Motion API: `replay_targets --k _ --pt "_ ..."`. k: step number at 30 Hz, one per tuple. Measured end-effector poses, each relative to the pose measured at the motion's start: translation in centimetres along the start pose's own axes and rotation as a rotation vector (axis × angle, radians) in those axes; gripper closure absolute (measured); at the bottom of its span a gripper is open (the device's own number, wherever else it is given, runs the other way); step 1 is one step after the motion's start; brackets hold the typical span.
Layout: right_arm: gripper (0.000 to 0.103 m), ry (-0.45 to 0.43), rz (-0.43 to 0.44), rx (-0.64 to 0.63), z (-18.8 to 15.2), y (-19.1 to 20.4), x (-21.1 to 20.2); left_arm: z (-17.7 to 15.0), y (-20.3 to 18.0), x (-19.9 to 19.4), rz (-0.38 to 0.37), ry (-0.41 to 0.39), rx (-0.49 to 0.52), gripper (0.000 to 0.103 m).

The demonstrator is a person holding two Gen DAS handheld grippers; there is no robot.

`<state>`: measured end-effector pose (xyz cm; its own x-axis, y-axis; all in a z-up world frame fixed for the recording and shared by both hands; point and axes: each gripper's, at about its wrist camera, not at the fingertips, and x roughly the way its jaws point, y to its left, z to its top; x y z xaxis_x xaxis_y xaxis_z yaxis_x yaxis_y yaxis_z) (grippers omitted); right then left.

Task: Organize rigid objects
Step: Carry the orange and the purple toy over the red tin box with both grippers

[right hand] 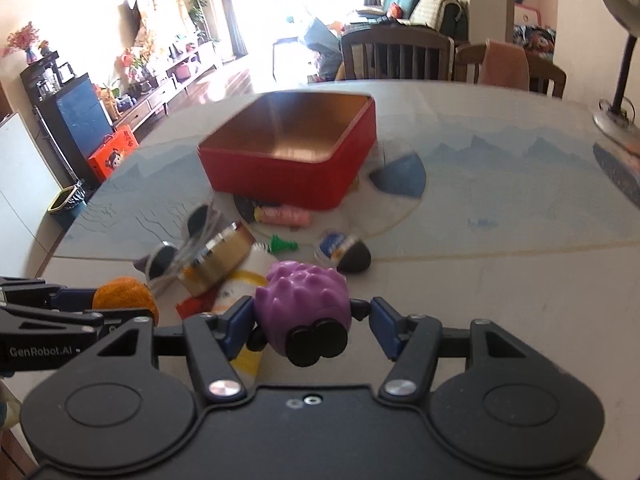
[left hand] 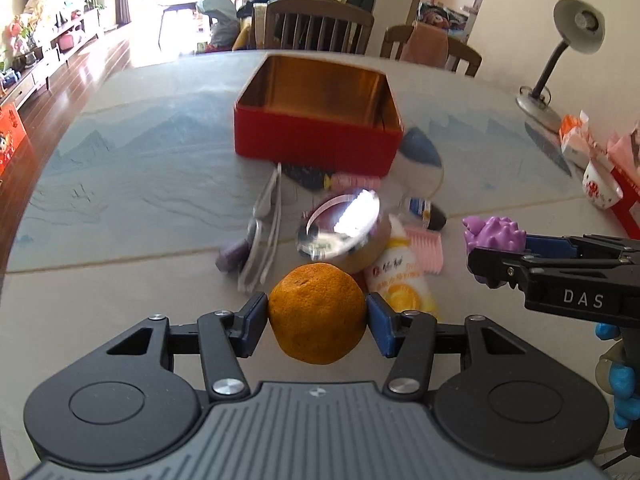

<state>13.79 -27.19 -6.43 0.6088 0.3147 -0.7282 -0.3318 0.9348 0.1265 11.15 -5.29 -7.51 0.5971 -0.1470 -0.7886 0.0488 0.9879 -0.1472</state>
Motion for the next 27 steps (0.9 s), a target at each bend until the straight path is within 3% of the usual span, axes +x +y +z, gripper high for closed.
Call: replay_targets --k 14,27 --pt "0.041 -0.107 0.020 -0.093 8.0 0.1 -1.2 7.7 0.5 -2.5 0.017 -0.108 -0.009 0.050" --pt "0.041 -0.133 0.021 -0.153 13.8 -0.5 2.4 16.5 -0.1 1.2 0.073 -0.150 0.014 0.050"
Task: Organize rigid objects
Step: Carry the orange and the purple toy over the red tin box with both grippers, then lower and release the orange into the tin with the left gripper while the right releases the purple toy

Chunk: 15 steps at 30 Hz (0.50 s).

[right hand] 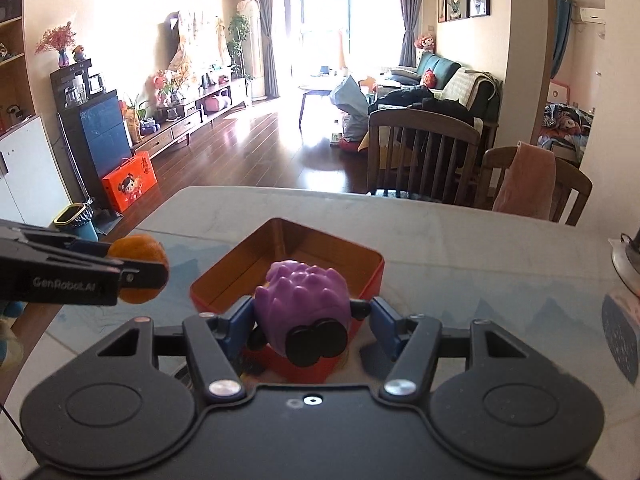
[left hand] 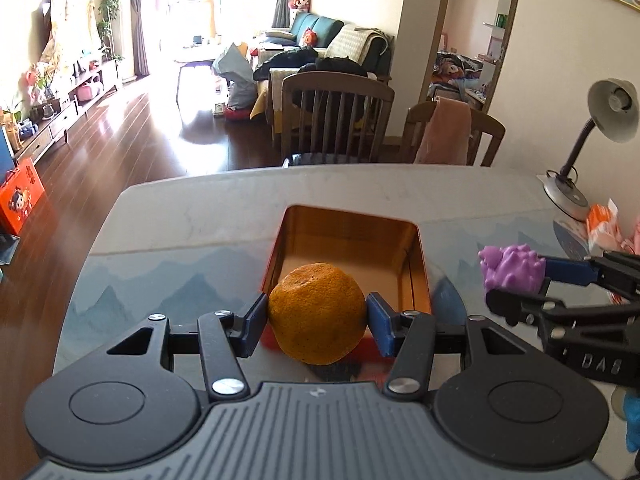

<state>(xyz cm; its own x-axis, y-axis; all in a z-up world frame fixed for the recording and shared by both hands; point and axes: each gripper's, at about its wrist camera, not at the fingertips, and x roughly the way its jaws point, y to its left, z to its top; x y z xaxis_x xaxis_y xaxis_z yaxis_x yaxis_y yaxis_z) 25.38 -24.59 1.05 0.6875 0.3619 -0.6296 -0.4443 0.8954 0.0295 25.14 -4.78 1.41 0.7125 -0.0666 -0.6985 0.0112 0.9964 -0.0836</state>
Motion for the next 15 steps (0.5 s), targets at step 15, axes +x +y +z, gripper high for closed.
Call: replay_targets --k 15 --pt "0.041 0.066 0.041 -0.124 0.9 -0.8 8.3 4.5 -1.1 10.6 0.043 0.072 -0.010 0.049"
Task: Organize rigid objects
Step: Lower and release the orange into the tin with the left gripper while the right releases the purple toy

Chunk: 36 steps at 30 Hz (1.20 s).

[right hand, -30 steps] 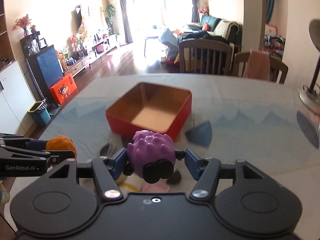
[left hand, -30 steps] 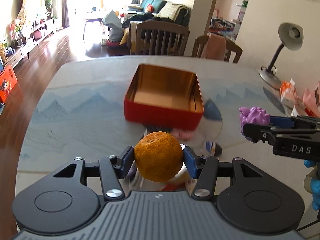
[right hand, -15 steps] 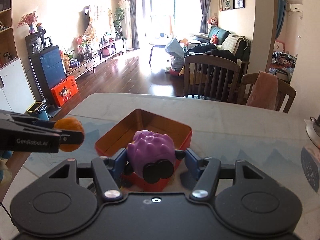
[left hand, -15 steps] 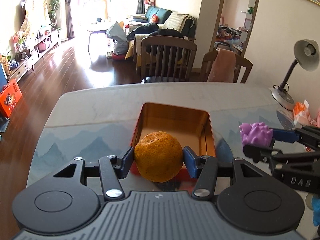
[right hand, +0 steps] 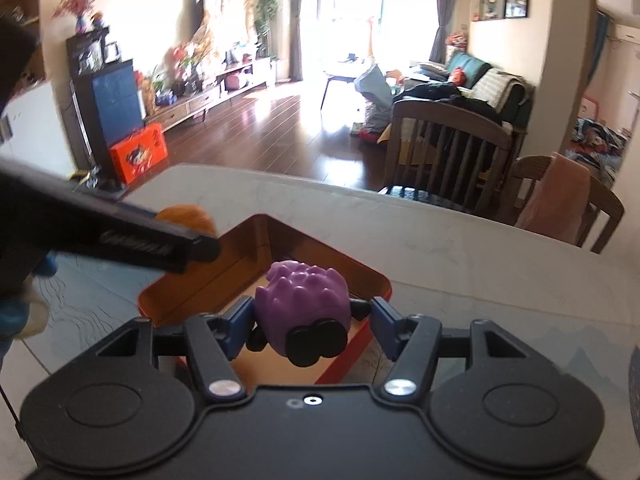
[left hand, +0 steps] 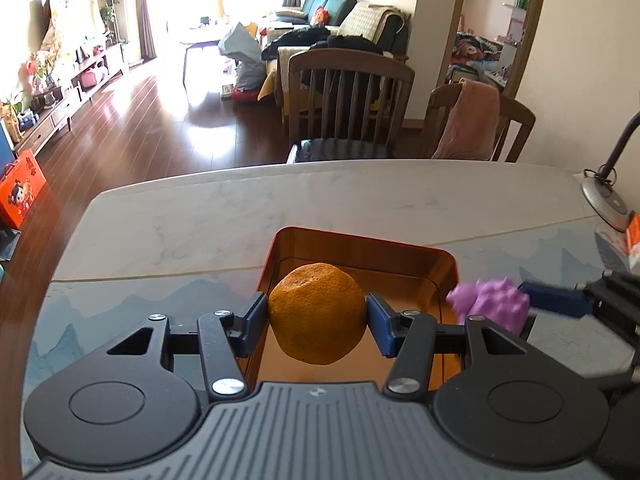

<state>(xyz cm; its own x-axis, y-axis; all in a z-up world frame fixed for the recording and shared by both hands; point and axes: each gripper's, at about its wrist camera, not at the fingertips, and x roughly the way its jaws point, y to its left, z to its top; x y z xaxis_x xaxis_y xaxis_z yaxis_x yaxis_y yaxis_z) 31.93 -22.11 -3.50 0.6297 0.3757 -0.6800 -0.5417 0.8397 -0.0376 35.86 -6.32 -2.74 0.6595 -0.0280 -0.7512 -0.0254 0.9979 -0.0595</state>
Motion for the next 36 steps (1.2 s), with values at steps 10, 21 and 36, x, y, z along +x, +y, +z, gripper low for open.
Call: replay_targets --k 10,21,36 --pt "0.041 0.055 0.072 -0.100 -0.4 1.5 3.8 1.6 -0.8 5.6 0.010 0.057 0.018 0.049" --pt "0.041 0.117 0.085 -0.144 -0.8 2.3 6.3 1.5 -1.0 9.6 0.010 0.113 0.037 0.049" --pt "0.040 0.151 0.057 -0.191 -0.6 2.5 7.3 1.5 -1.1 11.8 0.008 0.150 0.023 0.049"
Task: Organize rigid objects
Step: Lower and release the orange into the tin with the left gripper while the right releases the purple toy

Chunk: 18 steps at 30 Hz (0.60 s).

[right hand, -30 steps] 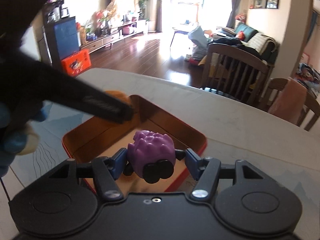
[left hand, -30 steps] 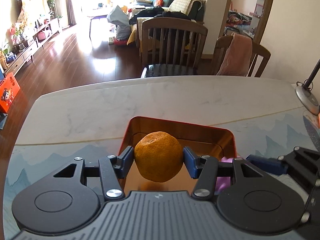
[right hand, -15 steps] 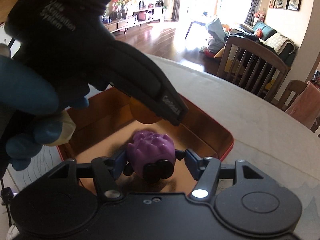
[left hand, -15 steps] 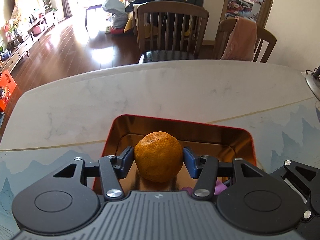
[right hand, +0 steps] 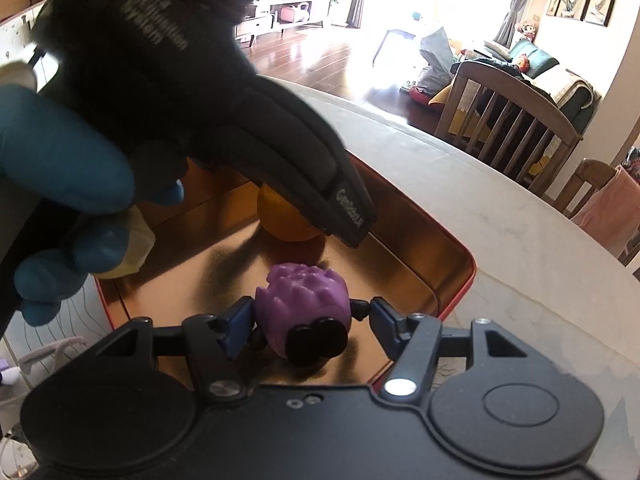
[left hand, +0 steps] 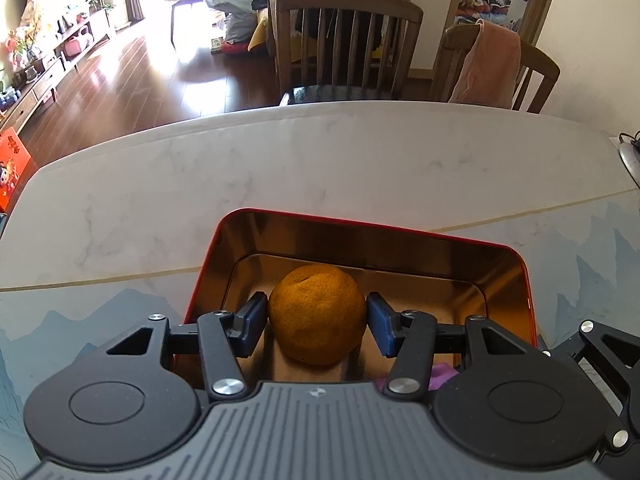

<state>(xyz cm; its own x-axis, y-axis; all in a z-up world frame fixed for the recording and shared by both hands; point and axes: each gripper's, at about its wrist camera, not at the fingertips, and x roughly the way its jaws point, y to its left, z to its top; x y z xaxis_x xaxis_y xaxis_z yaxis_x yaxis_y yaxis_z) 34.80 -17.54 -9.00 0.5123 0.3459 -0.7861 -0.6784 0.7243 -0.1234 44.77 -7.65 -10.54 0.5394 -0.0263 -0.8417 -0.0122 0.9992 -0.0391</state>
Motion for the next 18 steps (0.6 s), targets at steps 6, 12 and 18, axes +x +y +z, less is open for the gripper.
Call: replay_targets --k 6,12,18 --pt "0.038 -0.016 -0.003 0.024 0.1 -0.4 -0.1 -0.1 -0.1 -0.4 0.019 -0.009 0.000 0.049" --pt "0.034 -0.048 -0.006 0.058 -0.1 -0.7 -1.4 -0.1 -0.3 -1.9 0.013 -0.038 -0.011 0.048" --pt "0.030 -0.074 -0.002 0.089 -0.1 -1.0 -3.1 -0.7 -0.2 -3.8 0.030 -0.067 -0.015 0.040"
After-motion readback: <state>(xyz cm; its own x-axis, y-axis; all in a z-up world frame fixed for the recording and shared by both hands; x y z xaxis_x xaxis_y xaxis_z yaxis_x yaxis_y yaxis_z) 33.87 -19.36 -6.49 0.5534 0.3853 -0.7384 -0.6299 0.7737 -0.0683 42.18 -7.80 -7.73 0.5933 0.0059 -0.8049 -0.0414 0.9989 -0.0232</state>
